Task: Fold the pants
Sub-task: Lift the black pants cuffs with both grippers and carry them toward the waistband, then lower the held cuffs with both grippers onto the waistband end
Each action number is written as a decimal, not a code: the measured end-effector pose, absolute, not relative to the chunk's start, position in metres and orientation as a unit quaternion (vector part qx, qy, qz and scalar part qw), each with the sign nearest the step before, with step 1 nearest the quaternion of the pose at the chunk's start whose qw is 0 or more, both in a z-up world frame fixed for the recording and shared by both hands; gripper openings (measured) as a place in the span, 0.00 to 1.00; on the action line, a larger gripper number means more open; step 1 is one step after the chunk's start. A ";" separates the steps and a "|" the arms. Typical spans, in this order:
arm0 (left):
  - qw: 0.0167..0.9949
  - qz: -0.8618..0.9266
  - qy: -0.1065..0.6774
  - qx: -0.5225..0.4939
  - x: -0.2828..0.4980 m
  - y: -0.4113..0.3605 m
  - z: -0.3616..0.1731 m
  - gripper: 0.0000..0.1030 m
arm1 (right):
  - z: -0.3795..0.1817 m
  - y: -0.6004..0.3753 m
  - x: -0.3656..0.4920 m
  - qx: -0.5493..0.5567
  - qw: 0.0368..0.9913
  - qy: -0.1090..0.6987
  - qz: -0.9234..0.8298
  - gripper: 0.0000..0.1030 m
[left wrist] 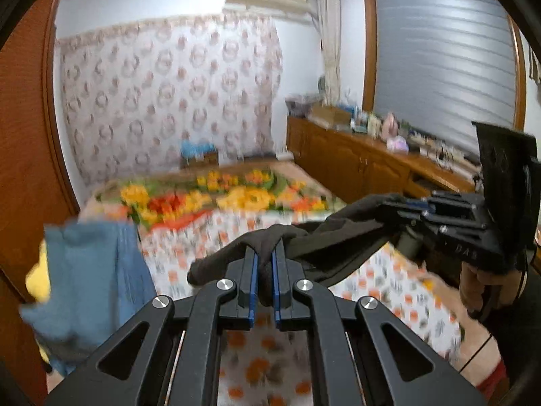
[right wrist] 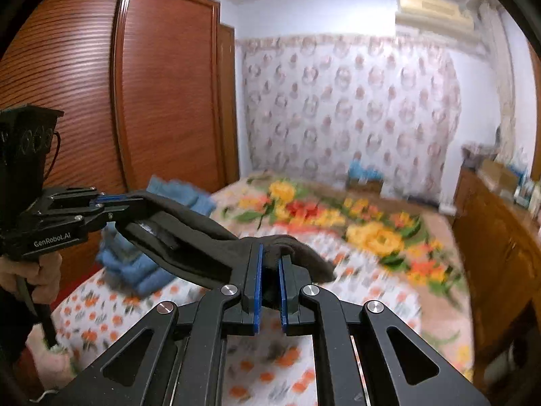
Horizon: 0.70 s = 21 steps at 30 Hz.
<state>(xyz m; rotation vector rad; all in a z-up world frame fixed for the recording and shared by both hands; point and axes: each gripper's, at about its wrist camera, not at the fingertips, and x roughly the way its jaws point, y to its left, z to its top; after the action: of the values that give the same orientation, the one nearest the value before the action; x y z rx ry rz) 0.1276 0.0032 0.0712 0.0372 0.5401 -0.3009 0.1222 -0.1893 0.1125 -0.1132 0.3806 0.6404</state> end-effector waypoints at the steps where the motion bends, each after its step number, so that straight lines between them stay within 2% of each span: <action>1: 0.947 -0.151 0.281 0.019 0.121 0.003 0.056 0.08 | 0.103 -0.190 0.121 -0.054 0.925 0.199 0.318 0.08; 7: 0.928 -0.163 0.334 0.004 0.086 0.003 0.006 0.08 | 0.056 -0.183 0.102 -0.054 0.904 0.252 0.342 0.08; 21: 0.919 -0.175 0.352 -0.014 0.046 0.002 -0.018 0.08 | 0.030 -0.201 0.065 -0.044 0.892 0.280 0.351 0.08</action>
<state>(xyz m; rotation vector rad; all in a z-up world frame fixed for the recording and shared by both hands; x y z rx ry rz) 0.0464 0.0025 -0.0183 -0.0292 0.7233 -0.3604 0.0653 -0.2011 0.0301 -0.0904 0.5816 0.7276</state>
